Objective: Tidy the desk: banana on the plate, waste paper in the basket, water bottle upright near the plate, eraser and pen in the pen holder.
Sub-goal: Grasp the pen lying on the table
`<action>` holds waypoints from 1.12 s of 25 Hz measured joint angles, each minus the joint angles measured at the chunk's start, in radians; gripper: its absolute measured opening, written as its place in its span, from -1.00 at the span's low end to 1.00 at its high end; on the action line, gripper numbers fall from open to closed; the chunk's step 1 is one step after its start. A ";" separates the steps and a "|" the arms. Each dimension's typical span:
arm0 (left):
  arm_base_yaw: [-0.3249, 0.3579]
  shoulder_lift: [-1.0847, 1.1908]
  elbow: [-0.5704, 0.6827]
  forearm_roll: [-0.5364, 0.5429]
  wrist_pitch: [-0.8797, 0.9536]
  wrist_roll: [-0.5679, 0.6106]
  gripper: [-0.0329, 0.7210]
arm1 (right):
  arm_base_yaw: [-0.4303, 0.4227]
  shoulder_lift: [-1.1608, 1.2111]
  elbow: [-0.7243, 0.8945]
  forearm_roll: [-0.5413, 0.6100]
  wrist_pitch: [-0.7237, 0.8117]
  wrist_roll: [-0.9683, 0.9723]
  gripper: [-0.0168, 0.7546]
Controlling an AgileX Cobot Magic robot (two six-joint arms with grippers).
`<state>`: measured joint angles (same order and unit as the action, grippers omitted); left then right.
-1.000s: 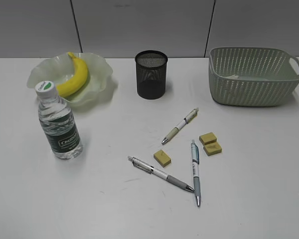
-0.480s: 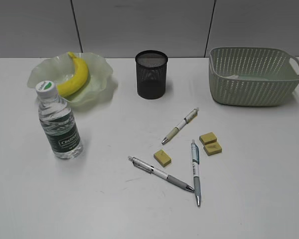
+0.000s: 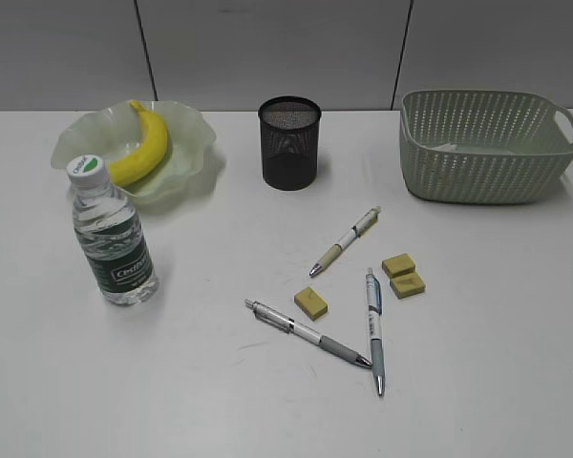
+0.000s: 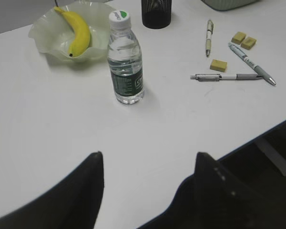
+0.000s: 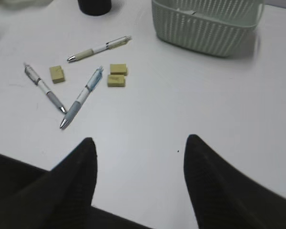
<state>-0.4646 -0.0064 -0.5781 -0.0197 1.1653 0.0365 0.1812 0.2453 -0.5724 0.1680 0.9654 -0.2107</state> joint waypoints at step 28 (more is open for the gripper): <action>0.000 0.000 0.039 0.000 -0.104 -0.001 0.24 | 0.325 1.360 -0.652 -0.086 0.107 0.454 0.23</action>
<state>-0.4646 -0.0064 -0.5393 -0.0197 1.0615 0.0355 0.5059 1.6052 -1.2242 0.0822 1.0727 0.2435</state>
